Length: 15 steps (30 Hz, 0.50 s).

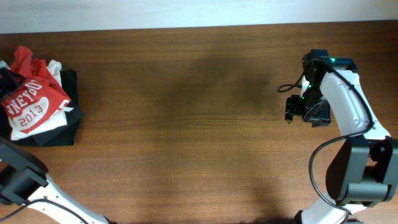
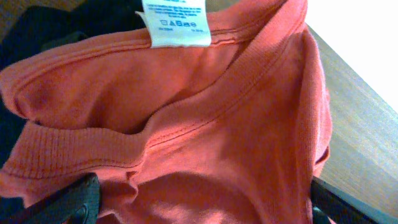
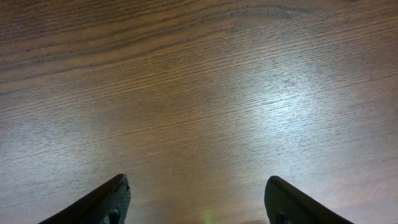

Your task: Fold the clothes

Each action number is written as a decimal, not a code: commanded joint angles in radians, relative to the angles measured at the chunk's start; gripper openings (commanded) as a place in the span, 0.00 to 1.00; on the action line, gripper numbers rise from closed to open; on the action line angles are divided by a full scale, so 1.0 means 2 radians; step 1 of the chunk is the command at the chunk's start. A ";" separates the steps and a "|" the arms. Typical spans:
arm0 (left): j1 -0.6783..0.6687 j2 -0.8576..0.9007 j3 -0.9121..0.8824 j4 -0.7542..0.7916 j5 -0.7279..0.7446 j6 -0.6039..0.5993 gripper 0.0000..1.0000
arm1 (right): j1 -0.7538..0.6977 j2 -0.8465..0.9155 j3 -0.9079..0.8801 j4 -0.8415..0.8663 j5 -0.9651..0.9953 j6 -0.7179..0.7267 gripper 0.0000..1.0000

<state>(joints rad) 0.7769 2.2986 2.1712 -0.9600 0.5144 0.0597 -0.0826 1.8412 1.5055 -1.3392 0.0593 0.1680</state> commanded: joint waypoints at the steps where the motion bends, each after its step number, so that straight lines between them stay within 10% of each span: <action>1: -0.003 -0.010 0.001 0.003 0.076 0.028 0.99 | -0.002 0.000 0.001 -0.002 -0.001 0.000 0.73; 15: -0.082 -0.154 0.017 -0.030 0.030 0.052 0.99 | -0.002 0.000 0.001 0.000 -0.021 0.000 0.80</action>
<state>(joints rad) 0.7078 2.0884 2.1773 -0.9852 0.6422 0.1139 -0.0826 1.8412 1.5055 -1.3384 0.0578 0.1692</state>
